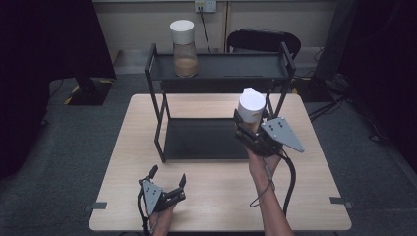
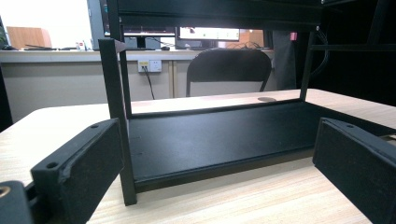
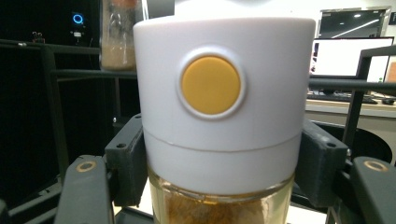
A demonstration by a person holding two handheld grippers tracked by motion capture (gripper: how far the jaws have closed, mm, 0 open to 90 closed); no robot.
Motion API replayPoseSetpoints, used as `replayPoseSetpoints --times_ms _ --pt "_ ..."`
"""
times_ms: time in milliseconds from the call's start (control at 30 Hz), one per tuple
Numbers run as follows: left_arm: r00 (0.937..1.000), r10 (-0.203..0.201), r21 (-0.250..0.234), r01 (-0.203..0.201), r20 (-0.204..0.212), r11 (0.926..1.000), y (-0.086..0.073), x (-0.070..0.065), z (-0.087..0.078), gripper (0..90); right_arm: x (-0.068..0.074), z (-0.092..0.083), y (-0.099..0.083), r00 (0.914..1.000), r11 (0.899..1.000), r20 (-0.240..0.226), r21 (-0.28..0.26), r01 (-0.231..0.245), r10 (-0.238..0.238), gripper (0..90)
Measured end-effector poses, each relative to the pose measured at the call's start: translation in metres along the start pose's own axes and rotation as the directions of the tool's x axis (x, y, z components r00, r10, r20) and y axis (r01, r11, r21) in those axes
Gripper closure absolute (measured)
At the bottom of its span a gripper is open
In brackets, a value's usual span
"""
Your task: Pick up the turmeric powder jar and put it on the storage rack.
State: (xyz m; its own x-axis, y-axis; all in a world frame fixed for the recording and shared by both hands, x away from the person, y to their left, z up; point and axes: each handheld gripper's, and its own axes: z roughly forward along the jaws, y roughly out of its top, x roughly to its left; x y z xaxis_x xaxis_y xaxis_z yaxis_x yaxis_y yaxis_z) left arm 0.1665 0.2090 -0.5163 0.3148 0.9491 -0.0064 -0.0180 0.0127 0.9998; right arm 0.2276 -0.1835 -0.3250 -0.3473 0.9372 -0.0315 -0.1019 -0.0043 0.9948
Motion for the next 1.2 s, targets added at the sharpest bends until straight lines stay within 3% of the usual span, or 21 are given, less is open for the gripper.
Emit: replayPoseSetpoints --times_ms 500,1200 --pt "1.0000 0.000 0.000 0.000 0.000 1.0000 0.000 0.000 0.000 1.1 -0.009 0.024 0.036 0.9998 1.000 -0.003 -0.017 0.021 -0.021 29.8" --pt "1.0000 0.000 0.000 0.000 0.000 1.0000 0.000 0.000 0.000 1.1 -0.015 0.060 0.083 0.9998 0.999 -0.017 -0.048 0.008 -0.009 29.9"
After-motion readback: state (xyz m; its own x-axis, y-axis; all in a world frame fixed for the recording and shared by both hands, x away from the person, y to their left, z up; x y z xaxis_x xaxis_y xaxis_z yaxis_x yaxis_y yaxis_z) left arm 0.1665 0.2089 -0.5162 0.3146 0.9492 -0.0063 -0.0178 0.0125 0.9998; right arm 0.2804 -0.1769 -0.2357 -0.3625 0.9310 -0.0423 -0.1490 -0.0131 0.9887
